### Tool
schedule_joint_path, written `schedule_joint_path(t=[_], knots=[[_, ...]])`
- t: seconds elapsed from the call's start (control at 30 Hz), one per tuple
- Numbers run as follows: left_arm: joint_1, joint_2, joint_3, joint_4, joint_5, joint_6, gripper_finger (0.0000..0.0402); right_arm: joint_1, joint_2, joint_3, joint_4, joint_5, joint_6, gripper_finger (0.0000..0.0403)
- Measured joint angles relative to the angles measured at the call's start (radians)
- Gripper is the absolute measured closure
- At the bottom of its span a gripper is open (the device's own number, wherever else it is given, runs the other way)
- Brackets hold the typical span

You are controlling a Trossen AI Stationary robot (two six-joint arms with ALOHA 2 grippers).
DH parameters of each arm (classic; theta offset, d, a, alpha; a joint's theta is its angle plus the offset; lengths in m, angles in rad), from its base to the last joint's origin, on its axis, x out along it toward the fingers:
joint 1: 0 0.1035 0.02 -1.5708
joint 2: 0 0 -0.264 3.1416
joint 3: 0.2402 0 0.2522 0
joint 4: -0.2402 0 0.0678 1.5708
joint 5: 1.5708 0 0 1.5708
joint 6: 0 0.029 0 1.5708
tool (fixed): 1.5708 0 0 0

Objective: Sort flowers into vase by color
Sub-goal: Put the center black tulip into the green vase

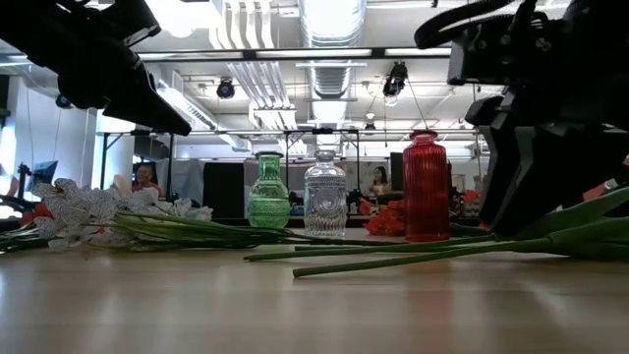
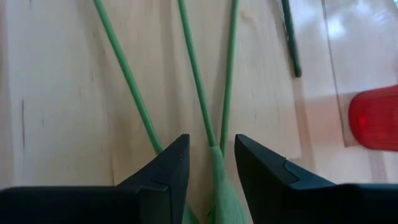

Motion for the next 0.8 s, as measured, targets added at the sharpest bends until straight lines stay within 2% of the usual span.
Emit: schedule_joint_path(t=[0.4, 0.8], knots=[[0.0, 0.0, 0.0, 0.026, 0.001, -0.004, 0.0074, -0.003, 0.0, -0.029, -0.003, -0.011, 0.017, 0.0318], [0.0, 0.0, 0.0, 0.026, 0.001, 0.003, 0.0074, -0.03, 0.0, -0.03, -0.004, -0.05, 0.01, 0.0388]])
